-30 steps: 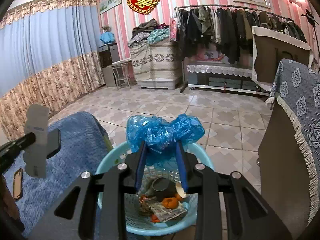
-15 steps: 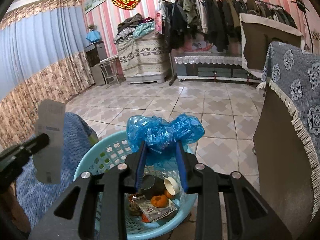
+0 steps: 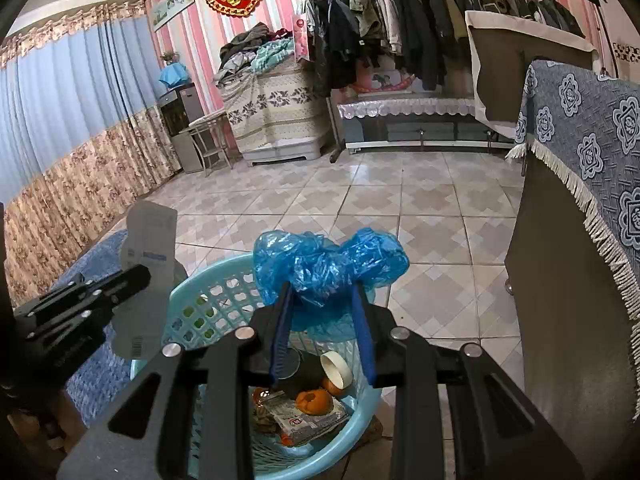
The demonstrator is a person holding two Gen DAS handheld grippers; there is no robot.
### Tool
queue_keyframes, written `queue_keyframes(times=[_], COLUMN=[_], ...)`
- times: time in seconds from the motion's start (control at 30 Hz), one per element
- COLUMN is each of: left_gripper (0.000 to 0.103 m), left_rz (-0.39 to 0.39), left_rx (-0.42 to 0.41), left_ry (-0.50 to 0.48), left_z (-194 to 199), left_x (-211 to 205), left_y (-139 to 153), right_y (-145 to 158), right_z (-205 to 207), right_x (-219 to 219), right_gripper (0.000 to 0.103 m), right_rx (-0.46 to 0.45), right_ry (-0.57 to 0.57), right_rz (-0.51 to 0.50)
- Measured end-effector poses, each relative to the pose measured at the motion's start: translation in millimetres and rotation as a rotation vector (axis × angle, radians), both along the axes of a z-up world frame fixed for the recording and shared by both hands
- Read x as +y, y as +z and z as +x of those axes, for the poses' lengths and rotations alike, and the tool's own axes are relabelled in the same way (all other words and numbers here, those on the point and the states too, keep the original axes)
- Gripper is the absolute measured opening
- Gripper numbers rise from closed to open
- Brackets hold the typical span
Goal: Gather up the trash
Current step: 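Open the left tool to drop the card while the right tool drops the blue bag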
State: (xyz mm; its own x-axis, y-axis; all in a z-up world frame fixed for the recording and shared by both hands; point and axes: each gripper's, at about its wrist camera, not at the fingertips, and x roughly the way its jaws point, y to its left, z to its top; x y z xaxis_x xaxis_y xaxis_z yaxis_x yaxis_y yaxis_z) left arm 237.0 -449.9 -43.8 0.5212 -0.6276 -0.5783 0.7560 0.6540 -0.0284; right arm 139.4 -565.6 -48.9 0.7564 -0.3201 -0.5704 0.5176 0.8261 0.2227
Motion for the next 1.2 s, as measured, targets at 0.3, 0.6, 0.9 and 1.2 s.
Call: queue_keyframes(times=[0.3,0.6,0.9,1.2], left_gripper=[0.053,0.088,0.098,0.098], left_rz=[0.032,0.018,-0.02,-0.041], left_rx=[-0.058,-0.117,-0.091,-0.056], left_ry=[0.053,0.187,0.336,0.446], left_z=[3.4,18.4,41.0,38.4], left_x=[1.1,32.5,85.2,135.0], left_y=[4.0,22.9,38.3,43.0], right_y=[-2.6,-4.5,-10.2,-11.1], right_z=[2.2,13.6,38.2,39.6], right_x=[-0.5,11.2,29.8,32.6], right_gripper=[0.03,0.03,0.031,0.093], right_rx=[0.002,0.029,0.07,0.087], right_ry=[-0.002,0.017,0.043,-0.009], right_rz=[0.016,-0.017,-0.058,-0.066])
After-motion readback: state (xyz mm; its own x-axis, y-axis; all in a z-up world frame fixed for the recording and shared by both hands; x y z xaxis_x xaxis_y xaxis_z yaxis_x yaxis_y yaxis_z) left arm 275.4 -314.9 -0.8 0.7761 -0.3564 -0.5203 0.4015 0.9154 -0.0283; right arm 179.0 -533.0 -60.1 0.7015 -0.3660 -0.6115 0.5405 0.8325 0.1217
